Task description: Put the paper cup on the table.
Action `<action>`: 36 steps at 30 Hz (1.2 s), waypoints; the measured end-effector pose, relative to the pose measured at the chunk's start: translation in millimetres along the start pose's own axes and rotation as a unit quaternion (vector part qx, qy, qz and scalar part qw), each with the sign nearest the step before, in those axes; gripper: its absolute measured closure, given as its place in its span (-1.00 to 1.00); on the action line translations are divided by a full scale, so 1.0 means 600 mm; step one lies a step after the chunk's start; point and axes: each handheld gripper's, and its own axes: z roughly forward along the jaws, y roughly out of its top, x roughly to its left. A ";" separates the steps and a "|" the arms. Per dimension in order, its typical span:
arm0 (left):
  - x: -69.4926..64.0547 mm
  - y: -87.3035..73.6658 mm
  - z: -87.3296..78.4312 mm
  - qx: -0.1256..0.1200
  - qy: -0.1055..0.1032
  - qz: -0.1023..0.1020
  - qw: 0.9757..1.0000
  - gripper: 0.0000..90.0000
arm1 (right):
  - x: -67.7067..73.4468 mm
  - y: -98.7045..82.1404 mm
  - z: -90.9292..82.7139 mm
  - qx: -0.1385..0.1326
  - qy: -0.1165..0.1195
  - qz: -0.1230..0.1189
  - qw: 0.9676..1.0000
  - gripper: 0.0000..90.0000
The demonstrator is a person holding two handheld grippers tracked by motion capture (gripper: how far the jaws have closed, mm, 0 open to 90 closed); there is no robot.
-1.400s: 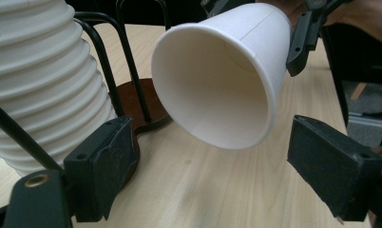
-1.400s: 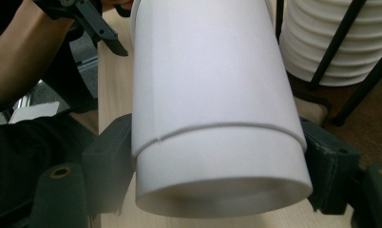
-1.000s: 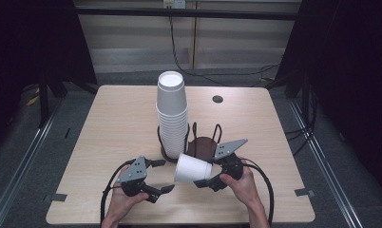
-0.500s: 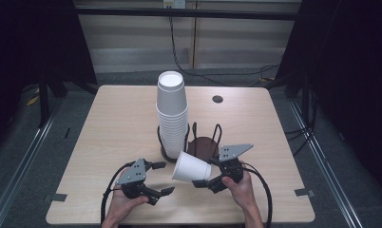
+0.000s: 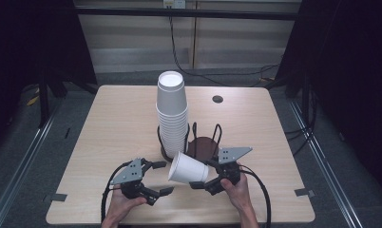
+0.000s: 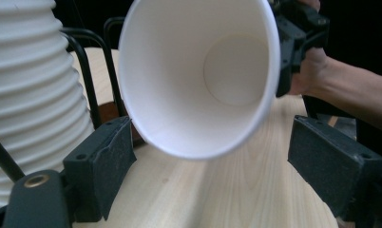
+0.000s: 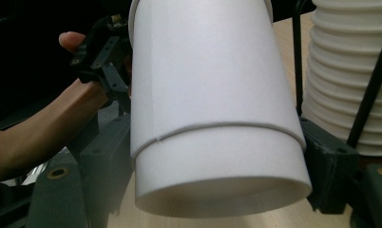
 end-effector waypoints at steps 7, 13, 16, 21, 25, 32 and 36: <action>0.005 0.019 0.006 0.004 -0.011 0.010 1.000 -0.66 | 0.002 0.000 0.005 0.014 0.004 -0.003 1.000 -0.49; 0.010 0.023 0.007 -0.005 -0.010 0.006 1.000 -0.66 | 0.005 0.000 0.008 0.021 0.010 -0.007 1.000 -0.49; 0.008 0.023 0.009 -0.011 -0.011 0.007 1.000 -0.66 | 0.004 -0.001 0.011 0.026 0.010 -0.008 1.000 -0.49; 0.014 0.023 0.018 -0.008 -0.010 -0.001 1.000 -0.86 | 0.005 0.001 0.013 0.027 0.017 -0.010 0.999 -0.49; 0.014 0.026 0.024 -0.003 -0.017 0.000 1.000 -0.93 | 0.006 0.004 0.014 0.028 0.019 -0.014 0.999 -0.49; 0.014 0.031 0.033 -0.001 -0.032 0.004 0.999 -0.93 | 0.009 0.006 0.018 0.030 0.023 -0.019 0.999 -0.49; 0.014 0.032 0.043 0.002 -0.038 0.000 0.999 -0.93 | 0.010 0.007 0.018 0.029 0.021 -0.024 0.999 -0.49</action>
